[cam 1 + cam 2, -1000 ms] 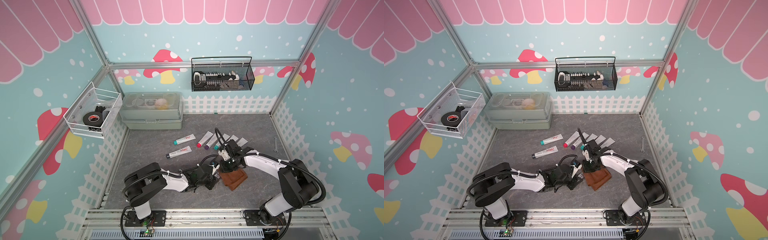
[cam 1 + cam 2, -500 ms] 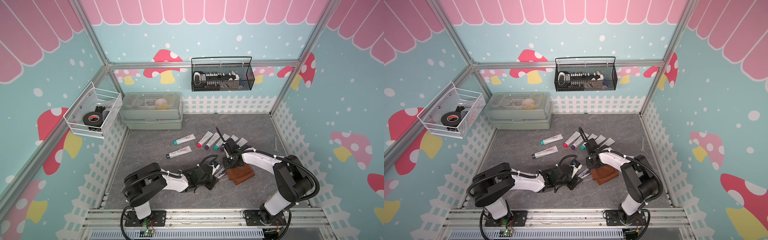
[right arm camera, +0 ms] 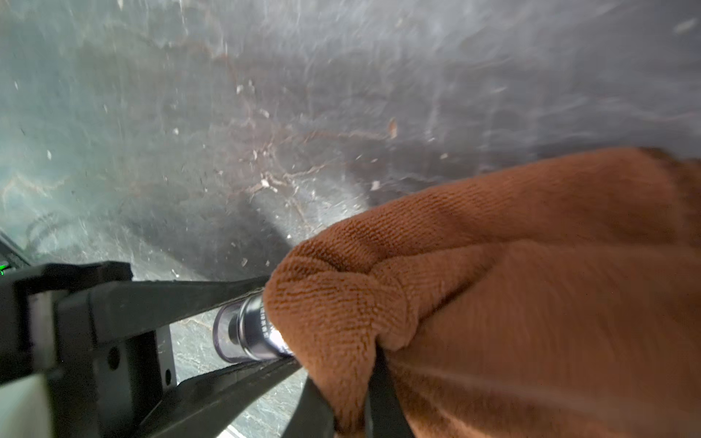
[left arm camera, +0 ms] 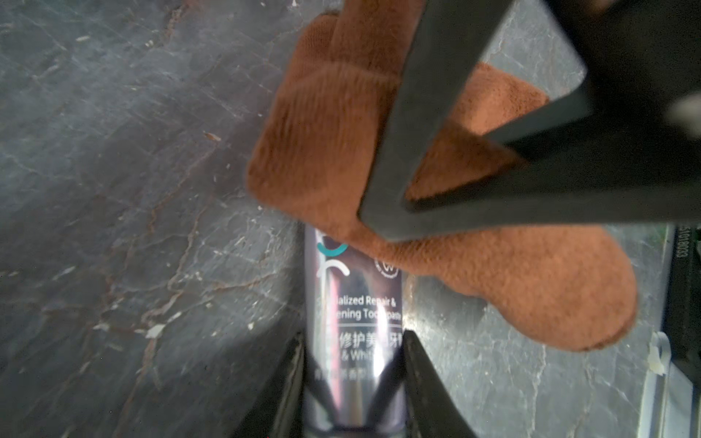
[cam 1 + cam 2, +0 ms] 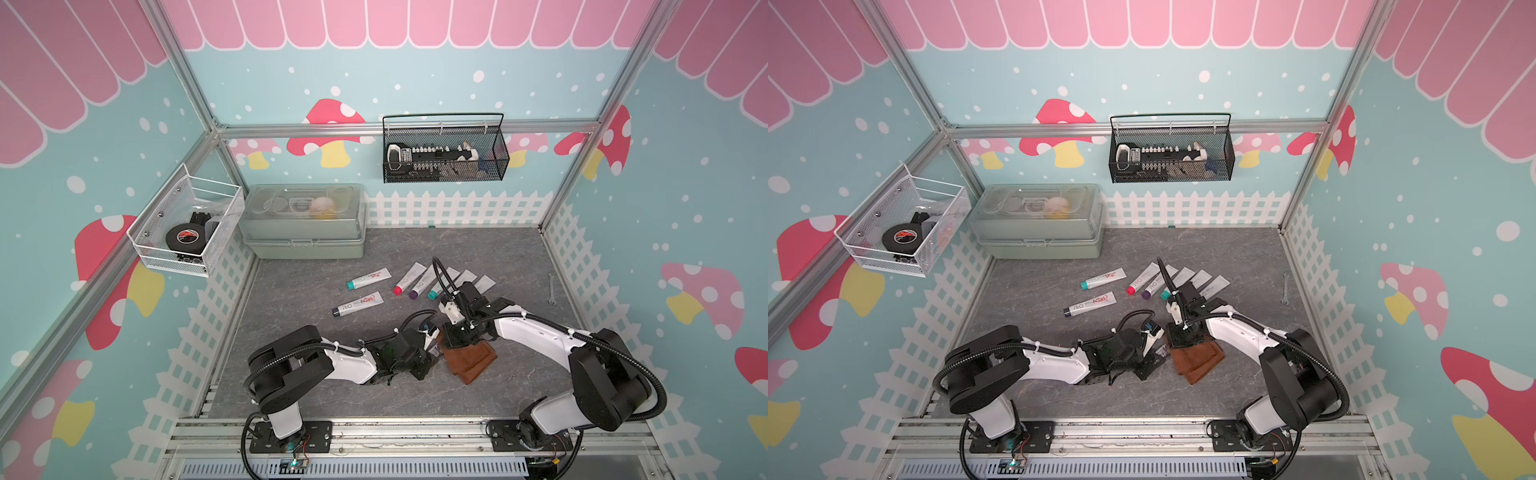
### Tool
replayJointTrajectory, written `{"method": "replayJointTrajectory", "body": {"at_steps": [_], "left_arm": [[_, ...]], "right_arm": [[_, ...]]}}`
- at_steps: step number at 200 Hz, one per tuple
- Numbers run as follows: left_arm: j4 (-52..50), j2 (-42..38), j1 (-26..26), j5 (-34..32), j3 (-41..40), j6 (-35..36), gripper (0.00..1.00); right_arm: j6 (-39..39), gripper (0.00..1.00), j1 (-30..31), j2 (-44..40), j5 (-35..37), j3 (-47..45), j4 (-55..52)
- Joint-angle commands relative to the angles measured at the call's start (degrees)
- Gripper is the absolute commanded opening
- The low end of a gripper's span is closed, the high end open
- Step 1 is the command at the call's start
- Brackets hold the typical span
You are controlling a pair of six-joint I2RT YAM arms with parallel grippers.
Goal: Wipe the surface of the toothpaste tube
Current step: Wipe the dirt from the toothpaste tube.
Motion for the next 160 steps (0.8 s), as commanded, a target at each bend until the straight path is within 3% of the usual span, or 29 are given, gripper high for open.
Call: {"method": "replayJointTrajectory", "body": {"at_steps": [1,41,67,109,160], "left_arm": [[-3.95,0.76,-0.11,-1.9,-1.21,-0.23,0.31],[-3.91,0.06,-0.11,-2.32,-1.71,-0.34,0.31],[-3.56,-0.09,-0.11,-2.44,-2.02,-0.46,0.31],[-2.94,-0.05,-0.03,-2.57,-2.48,-0.55,0.31],[-2.92,0.21,-0.07,-2.22,-2.21,-0.45,0.31]], "right_arm": [[-0.62,0.07,0.88,3.85,0.45,-1.35,-1.54],[0.84,0.05,1.07,7.65,24.92,1.16,-9.02],[2.08,0.06,-0.09,8.37,29.66,1.36,-8.73],[1.58,0.05,-3.61,7.41,25.0,-0.09,-5.29],[-0.2,0.07,-4.79,-4.1,4.1,-0.31,-2.08]]}}
